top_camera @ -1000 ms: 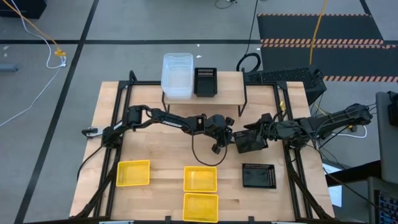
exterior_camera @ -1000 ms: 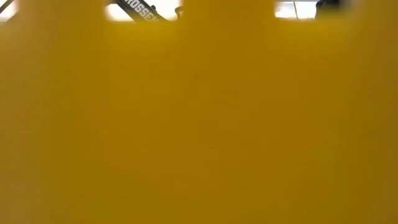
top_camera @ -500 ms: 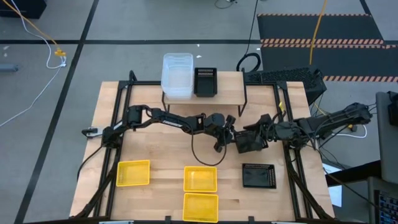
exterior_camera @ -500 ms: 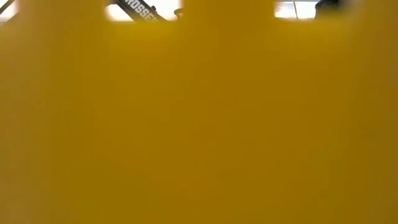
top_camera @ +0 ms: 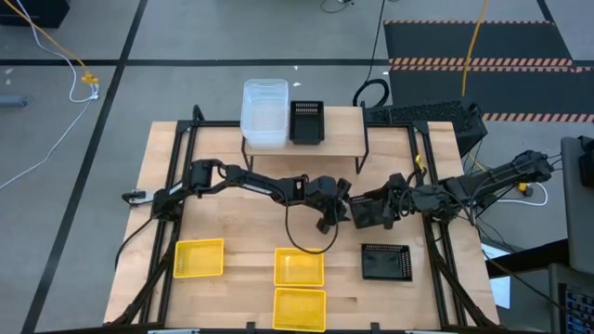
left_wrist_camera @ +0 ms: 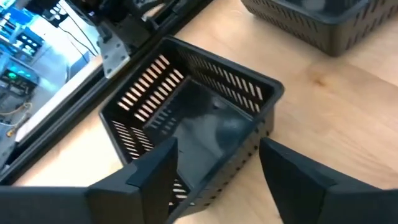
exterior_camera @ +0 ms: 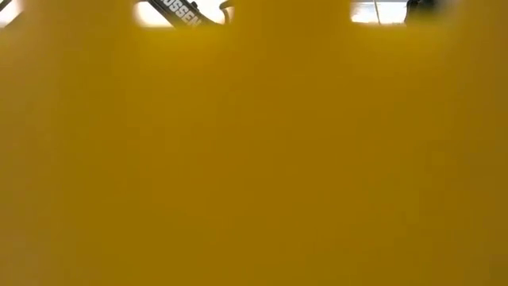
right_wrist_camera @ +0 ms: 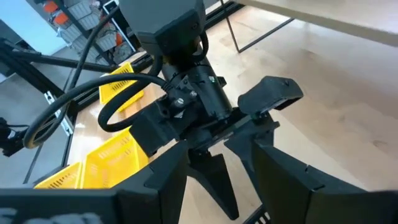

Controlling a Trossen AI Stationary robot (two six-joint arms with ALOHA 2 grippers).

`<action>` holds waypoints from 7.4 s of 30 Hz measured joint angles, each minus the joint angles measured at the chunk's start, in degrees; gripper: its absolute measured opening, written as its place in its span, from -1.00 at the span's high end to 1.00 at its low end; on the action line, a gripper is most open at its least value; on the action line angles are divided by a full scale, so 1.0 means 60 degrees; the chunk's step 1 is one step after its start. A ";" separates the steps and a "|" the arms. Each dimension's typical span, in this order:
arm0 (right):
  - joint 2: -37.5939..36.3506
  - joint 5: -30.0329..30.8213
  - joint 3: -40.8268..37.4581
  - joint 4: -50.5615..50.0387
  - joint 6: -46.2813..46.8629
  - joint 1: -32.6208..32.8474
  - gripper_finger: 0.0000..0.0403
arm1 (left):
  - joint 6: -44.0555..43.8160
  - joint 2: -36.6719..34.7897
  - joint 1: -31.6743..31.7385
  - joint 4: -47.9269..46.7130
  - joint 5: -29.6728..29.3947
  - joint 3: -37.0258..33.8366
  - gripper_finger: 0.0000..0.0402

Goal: Stack baskets on shelf by color
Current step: Stack the top black bin on top of the black bin on the shelf, then stack the black bin on top of the black bin on the shelf

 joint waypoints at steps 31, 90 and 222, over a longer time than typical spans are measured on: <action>-0.0002 0.0505 -0.0004 0.0100 -0.0536 -0.0004 0.15 | 0.0428 0.0543 0.0052 0.0364 0.0035 -0.0004 0.55; -0.0815 0.1219 -0.0007 0.1600 -0.2458 0.0058 0.15 | -0.0827 -0.5434 0.2562 -0.4565 -0.5434 -0.0004 0.98; -0.0538 0.1157 -0.0004 -0.1043 -0.0412 0.0000 0.15 | 0.2616 0.2306 -0.2057 -0.0714 -0.0324 0.3417 0.57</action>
